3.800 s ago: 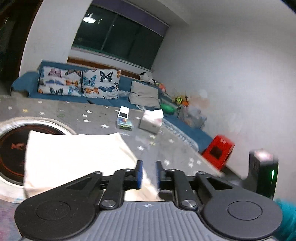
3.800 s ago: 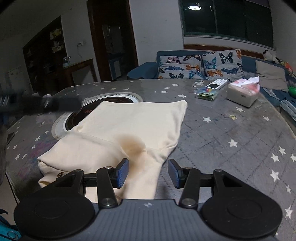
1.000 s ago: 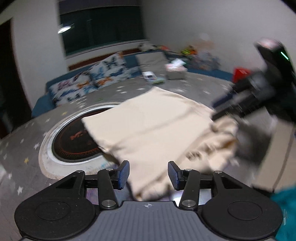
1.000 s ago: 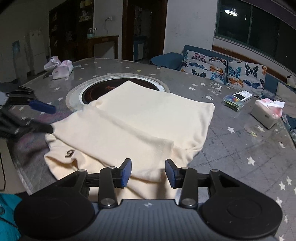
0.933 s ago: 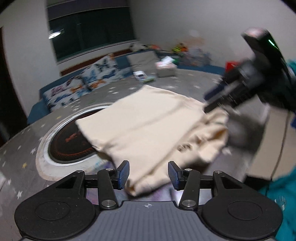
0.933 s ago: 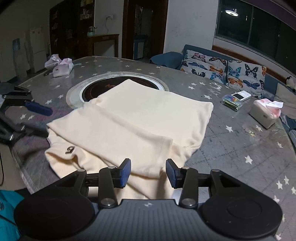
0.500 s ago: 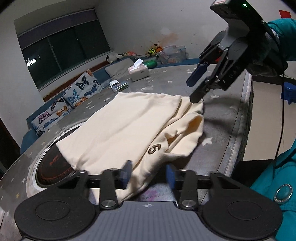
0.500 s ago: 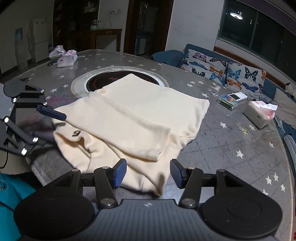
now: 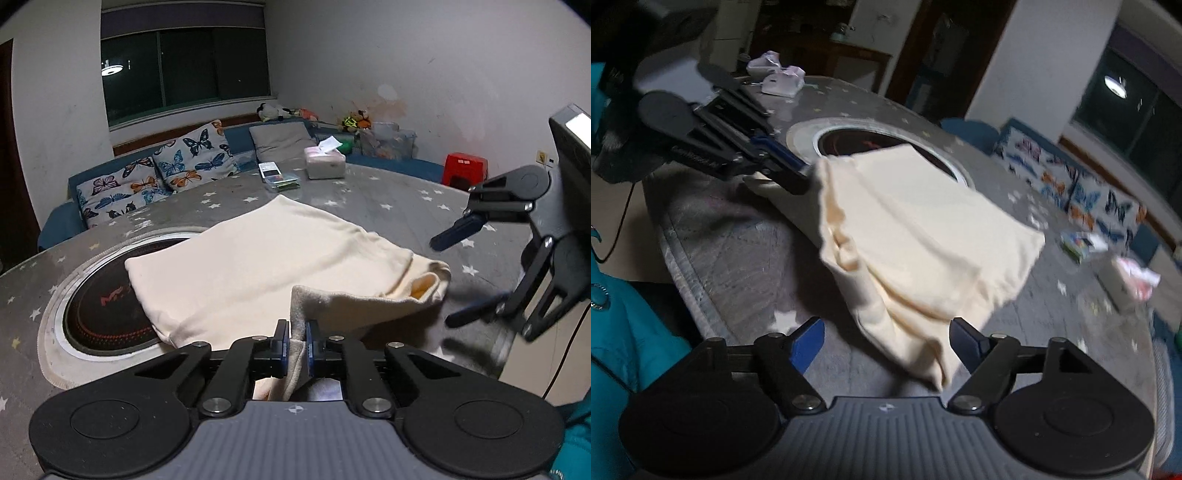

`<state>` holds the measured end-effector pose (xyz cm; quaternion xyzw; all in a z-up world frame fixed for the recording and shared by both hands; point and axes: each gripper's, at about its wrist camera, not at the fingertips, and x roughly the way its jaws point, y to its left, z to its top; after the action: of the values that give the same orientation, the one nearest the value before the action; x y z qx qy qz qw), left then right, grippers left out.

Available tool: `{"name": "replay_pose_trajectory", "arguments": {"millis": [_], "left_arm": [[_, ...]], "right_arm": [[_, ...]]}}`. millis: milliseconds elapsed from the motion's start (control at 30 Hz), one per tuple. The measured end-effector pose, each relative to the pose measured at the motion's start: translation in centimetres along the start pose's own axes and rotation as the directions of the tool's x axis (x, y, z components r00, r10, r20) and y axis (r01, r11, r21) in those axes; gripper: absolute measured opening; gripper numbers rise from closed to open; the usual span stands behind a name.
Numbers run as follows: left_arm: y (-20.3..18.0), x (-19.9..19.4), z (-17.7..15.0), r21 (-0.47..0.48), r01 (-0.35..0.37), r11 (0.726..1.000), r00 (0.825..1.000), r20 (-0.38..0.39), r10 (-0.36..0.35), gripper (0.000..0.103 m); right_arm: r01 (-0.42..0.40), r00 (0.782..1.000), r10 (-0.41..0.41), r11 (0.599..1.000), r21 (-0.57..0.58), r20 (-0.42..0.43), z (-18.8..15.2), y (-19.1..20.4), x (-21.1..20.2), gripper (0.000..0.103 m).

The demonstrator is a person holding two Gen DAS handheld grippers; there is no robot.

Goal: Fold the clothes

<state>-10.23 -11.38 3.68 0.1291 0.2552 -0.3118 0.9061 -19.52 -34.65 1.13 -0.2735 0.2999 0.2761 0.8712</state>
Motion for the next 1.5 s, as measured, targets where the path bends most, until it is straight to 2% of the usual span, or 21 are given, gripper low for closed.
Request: {"name": "replay_pose_trajectory", "arguments": {"millis": [100,133,200,267,333,400,433,500,667,700,733,833,1067,1333,1500], "left_arm": [[0.1,0.3,0.1,-0.007,0.002,1.000,1.000,-0.003,-0.002,0.010],[0.2,0.3,0.0,-0.009,0.004,1.000,1.000,-0.005,-0.004,0.010],[0.2,0.2,-0.2,-0.007,0.005,1.000,1.000,-0.012,-0.005,0.010],[0.2,0.1,-0.5,-0.005,0.007,1.000,1.000,-0.020,-0.007,0.016],[0.3,-0.1,-0.9,0.007,0.010,1.000,0.999,-0.030,-0.010,0.016],[-0.1,-0.4,-1.4,0.038,0.000,0.999,0.999,-0.038,0.001,0.018],[-0.2,-0.6,-1.7,0.056,-0.008,0.998,0.999,-0.041,0.010,0.025],[-0.5,-0.9,-2.2,0.091,-0.024,0.996,0.999,-0.047,0.028,0.034],[-0.6,-0.7,-3.2,0.155,-0.055,0.986,0.996,-0.057,0.064,0.035],[-0.7,-0.7,-3.3,0.162,-0.054,0.985,0.996,-0.058,0.064,0.031],[-0.7,-0.6,-3.4,0.168,-0.053,0.984,0.996,-0.058,0.064,0.020],[-0.7,-0.7,-3.5,0.166,-0.047,0.985,0.997,-0.053,0.056,0.006],[-0.6,-3.1,-2.8,0.120,-0.034,0.992,0.999,0.003,0.034,0.004],[-1.8,-9.4,-2.9,0.048,0.024,0.999,0.999,0.026,-0.026,0.004],[-1.8,-9.9,-1.9,0.054,-0.024,0.998,0.998,0.054,0.021,0.005]], "right_arm": [[-0.015,1.000,0.015,1.000,-0.005,0.014,0.5,0.1,1.1,0.068],[-0.022,1.000,0.022,1.000,-0.003,0.015,0.7,0.0,1.5,0.059],[-0.034,0.999,0.034,0.999,0.004,0.007,0.8,-0.3,2.1,0.047],[-0.045,0.999,0.045,0.999,0.014,0.001,1.0,-0.7,2.6,0.036],[-0.059,0.998,0.059,0.998,0.036,-0.003,1.2,-1.3,2.8,0.022],[-0.076,0.997,0.076,0.995,0.067,-0.001,1.3,-2.0,2.8,0.018],[-0.078,0.997,0.079,0.994,0.076,0.002,1.4,-2.2,2.8,0.016],[-0.079,0.997,0.079,0.993,0.092,0.008,1.5,-2.5,2.7,0.015],[-0.080,0.997,0.078,0.988,0.131,0.023,1.4,-3.0,2.6,0.013],[-0.079,0.997,0.076,0.987,0.139,0.027,1.3,-2.9,2.6,0.011],[-0.078,0.997,0.074,0.986,0.147,0.031,1.2,-2.9,2.5,0.010],[-0.063,0.997,0.054,0.982,0.178,0.057,0.9,-2.8,1.9,0.009],[-0.056,0.993,0.034,0.980,0.193,0.116,1.2,-2.2,-0.9,0.008],[-0.114,0.986,0.091,0.980,0.164,0.142,2.1,-0.2,-6.5,0.008],[-0.130,0.983,0.110,0.982,0.140,0.146,2.9,0.4,-8.4,0.008]]}}
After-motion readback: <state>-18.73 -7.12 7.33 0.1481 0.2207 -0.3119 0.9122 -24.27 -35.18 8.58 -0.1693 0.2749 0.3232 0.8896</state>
